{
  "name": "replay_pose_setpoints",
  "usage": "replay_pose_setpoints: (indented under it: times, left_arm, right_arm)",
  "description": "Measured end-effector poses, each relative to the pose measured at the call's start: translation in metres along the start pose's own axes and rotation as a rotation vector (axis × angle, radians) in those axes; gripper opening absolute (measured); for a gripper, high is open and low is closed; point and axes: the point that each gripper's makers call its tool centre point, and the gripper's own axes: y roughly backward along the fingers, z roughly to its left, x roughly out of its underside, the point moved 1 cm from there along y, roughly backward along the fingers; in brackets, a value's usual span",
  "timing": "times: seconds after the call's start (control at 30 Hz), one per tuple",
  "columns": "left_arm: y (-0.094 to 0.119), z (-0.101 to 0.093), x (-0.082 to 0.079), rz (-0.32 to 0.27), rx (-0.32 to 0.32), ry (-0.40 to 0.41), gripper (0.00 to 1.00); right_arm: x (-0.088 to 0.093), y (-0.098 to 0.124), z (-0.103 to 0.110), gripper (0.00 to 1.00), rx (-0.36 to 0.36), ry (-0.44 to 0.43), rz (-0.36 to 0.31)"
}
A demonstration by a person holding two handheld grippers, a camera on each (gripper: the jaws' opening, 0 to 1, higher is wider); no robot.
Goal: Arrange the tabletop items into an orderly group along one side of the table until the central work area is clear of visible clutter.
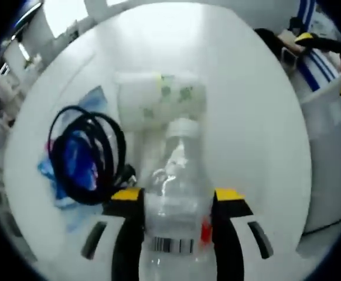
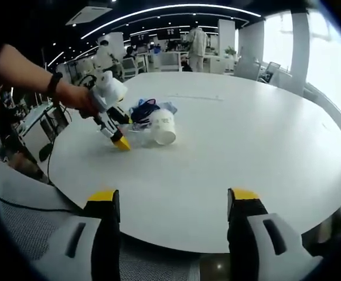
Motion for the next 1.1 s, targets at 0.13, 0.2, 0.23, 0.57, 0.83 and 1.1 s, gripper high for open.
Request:
replay_pose_setpoints:
  times: [0.13, 0.2, 0.23, 0.57, 0.83, 1.1]
  left_arm:
    - [-0.001, -0.002, -0.004, -0.018, -0.009, 0.011, 0.41]
    - [0.0, -0.001, -0.004, -0.02, -0.021, 0.007, 0.41]
    - [0.0, -0.002, -0.004, -0.021, -0.025, 0.007, 0.4]
    - [0.014, -0.016, -0.003, -0.019, -0.051, 0.019, 0.4]
    - [0.029, -0.019, -0.003, -0.035, -0.062, 0.026, 0.39]
    - [0.05, -0.007, -0.008, -0.095, -0.106, 0.055, 0.39]
  right_arm:
    - [0.0, 0.0, 0.001, 0.74, -0.002, 0.003, 0.002]
    - [0.0, 0.0, 0.001, 0.74, -0.003, 0.004, 0.003]
    - [0.0, 0.0, 0.001, 0.74, -0.003, 0.004, 0.003]
    - [0.0, 0.001, 0.001, 0.74, -0.003, 0.007, 0.002]
    - [-0.001, 0.001, 0.0, 0.74, -0.001, 0.006, -0.003]
    - [-0.001, 0.0, 0.003, 0.74, -0.012, 0.019, 0.0]
